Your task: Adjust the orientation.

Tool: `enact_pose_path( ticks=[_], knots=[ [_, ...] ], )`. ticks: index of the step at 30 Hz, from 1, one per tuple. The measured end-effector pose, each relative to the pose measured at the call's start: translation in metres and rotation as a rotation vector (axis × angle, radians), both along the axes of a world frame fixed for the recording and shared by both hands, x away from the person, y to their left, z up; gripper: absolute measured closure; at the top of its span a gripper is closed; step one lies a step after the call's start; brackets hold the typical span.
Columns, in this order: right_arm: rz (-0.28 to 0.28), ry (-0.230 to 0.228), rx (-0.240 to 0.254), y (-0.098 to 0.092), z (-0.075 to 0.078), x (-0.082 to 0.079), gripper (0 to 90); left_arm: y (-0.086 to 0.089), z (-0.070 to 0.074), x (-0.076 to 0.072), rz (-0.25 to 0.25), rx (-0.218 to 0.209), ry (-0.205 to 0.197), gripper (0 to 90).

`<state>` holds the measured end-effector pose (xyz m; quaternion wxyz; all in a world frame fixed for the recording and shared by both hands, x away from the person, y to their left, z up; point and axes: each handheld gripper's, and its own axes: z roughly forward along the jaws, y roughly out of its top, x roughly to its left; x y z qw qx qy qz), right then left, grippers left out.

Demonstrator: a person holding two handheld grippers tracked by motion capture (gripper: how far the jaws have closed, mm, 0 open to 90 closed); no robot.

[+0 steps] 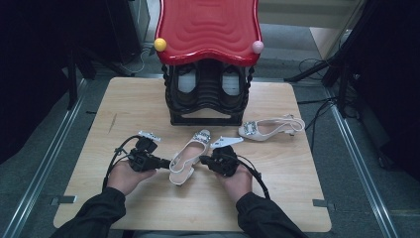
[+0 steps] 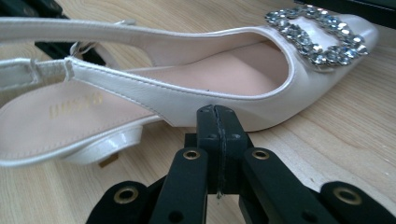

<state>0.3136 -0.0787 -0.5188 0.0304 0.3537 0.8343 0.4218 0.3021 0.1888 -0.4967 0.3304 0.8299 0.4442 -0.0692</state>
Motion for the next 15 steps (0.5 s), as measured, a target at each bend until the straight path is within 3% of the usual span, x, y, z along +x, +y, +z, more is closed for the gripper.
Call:
enact_pose_path(
  ticks=[7,15],
  knots=[
    [-0.005,0.001,-0.006,-0.002,0.001,0.002,90.0,-0.003,-0.001,-0.002,-0.005,-0.026,0.024,90.0],
    [-0.019,0.017,-0.012,-0.006,0.002,0.004,90.0,-0.014,-0.005,-0.009,-0.058,-0.057,0.047,89.1]
  ],
)
